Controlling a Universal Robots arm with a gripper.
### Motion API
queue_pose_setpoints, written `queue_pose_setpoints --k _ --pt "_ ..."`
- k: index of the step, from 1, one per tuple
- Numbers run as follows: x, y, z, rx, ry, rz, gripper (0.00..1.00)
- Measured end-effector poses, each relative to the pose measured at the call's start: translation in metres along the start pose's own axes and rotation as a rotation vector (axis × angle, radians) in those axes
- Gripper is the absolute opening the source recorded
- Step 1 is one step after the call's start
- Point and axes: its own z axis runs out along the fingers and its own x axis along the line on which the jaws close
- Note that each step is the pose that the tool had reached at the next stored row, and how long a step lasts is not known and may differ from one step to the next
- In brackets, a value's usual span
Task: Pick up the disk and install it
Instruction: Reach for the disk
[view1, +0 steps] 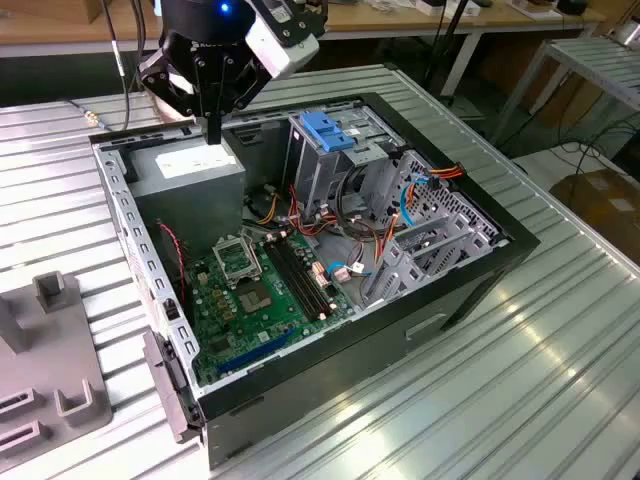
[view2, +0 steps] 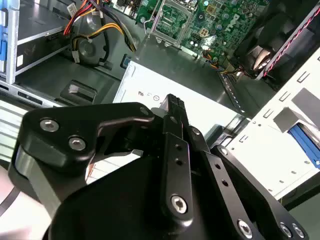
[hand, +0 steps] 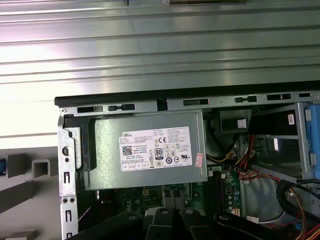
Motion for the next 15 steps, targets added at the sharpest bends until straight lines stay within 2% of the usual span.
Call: queue_pose_setpoints --k 15 --pt "0.0044 -0.0003 -0.0001 0.0000 0.0000 0.000 0.11"
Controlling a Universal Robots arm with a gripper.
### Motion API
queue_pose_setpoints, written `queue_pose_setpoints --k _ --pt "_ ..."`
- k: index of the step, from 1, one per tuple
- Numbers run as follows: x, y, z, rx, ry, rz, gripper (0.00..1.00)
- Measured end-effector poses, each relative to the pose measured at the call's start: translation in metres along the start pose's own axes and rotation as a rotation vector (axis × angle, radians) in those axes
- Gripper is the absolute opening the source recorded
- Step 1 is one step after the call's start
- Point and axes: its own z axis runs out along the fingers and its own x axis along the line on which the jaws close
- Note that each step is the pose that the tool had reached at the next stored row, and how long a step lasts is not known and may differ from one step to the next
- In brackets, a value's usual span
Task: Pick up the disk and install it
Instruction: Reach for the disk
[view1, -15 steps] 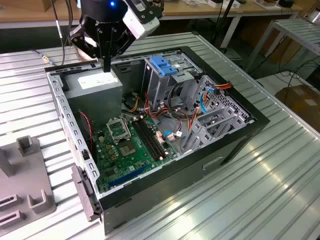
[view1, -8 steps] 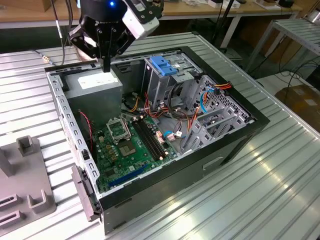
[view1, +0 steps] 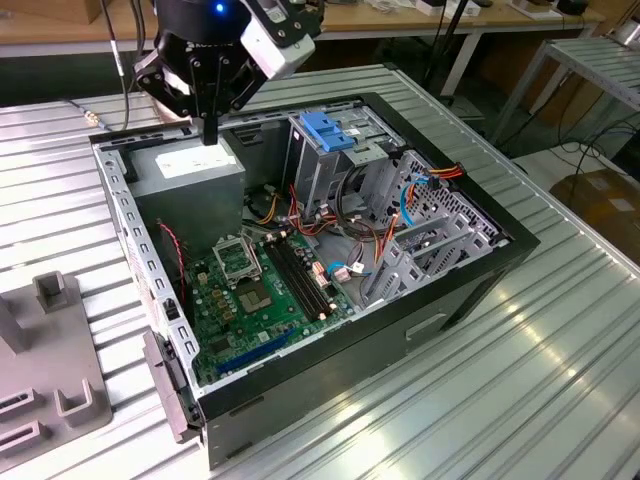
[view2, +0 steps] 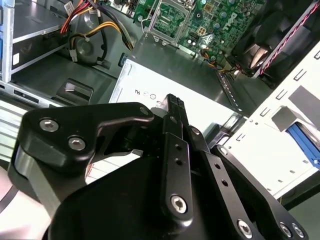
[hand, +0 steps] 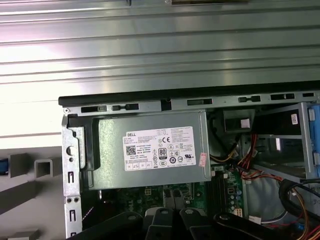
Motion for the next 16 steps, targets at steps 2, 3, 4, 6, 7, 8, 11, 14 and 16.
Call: queue_pose_setpoints --k 2,3,4,6,7,8,11,14,16 --pt "0.0008 -0.0001 0.0000 0.0000 0.0000 0.000 0.11" --pt "0.0012 -0.0001 0.0000 0.0000 0.0000 0.000 0.11" --pt "0.0017 -0.0001 -0.0001 0.0000 0.0000 0.000 0.11" --pt "0.0033 -0.0003 -0.0001 0.0000 0.0000 0.000 0.11" --pt "0.0037 -0.0003 -0.0001 0.0000 0.0000 0.000 0.11" --pt "0.0041 -0.0003 -0.0001 0.0000 0.0000 0.000 0.11" --pt "0.0058 -0.0004 -0.0001 0.0001 0.0000 0.000 0.11" --pt "0.0075 -0.0006 -0.0002 0.0000 0.0000 0.000 0.11" --pt "0.0086 -0.0006 -0.0002 0.0000 0.0000 0.000 0.11"
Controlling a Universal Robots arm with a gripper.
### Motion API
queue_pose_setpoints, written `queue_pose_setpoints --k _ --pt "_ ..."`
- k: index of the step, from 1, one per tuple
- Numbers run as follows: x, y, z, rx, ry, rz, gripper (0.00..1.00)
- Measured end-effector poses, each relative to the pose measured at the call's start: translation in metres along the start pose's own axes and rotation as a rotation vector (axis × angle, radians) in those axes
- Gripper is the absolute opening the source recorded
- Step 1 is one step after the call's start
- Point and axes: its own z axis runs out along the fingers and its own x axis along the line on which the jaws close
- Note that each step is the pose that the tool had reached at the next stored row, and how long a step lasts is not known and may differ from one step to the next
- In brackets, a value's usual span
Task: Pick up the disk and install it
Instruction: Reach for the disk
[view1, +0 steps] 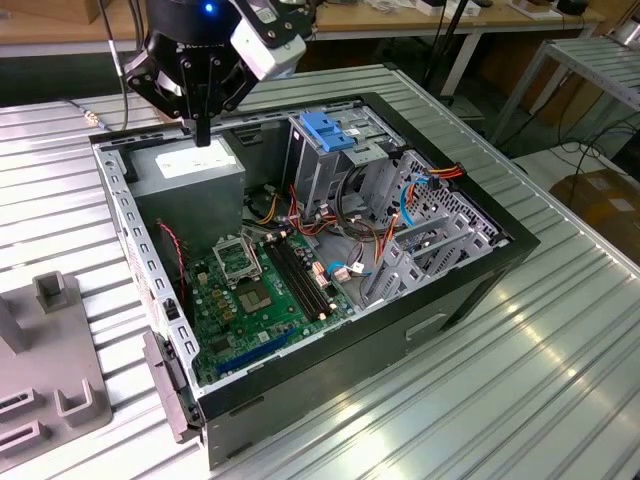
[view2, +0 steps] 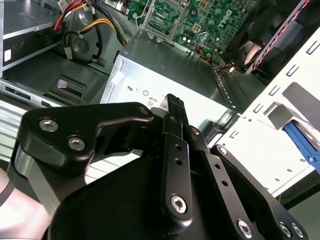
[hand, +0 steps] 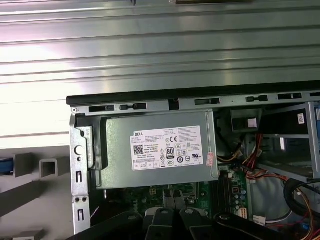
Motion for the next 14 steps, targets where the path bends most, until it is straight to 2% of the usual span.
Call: queue_pose_setpoints --k 14 --pt "0.0077 -0.0006 -0.0001 0.0001 0.0000 0.000 0.11"
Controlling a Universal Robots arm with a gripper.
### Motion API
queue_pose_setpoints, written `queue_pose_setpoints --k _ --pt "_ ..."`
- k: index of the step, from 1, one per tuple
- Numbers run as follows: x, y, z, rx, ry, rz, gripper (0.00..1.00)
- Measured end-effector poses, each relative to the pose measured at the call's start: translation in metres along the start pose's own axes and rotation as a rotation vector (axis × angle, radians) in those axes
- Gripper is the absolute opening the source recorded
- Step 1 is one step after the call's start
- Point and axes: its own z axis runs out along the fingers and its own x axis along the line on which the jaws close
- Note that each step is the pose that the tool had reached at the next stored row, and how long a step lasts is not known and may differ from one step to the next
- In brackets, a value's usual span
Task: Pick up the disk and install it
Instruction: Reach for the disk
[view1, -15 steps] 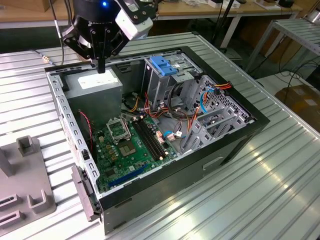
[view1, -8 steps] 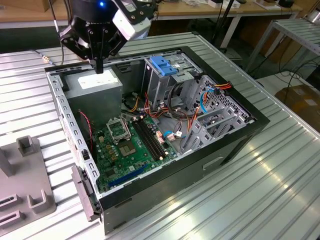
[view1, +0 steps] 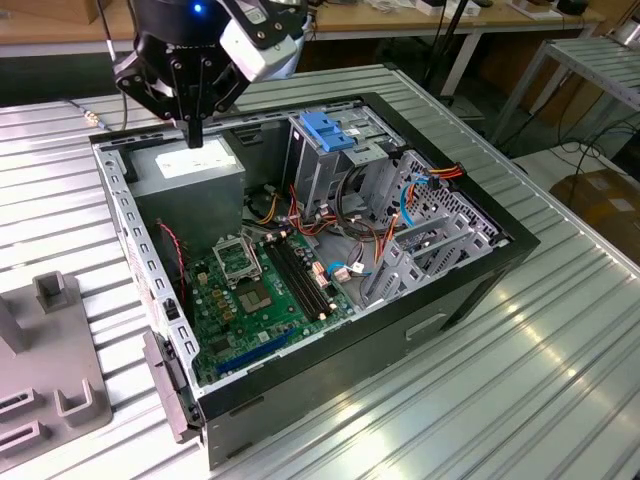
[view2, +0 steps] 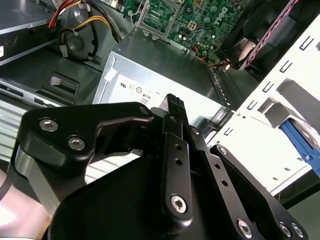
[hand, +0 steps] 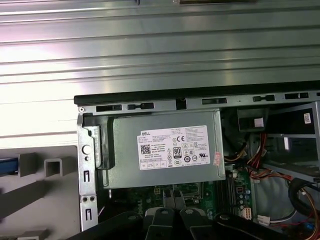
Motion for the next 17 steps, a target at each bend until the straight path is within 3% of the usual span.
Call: queue_pose_setpoints --k 17 --pt "0.0110 -0.0008 -0.0002 -0.0001 0.0000 0.000 0.11"
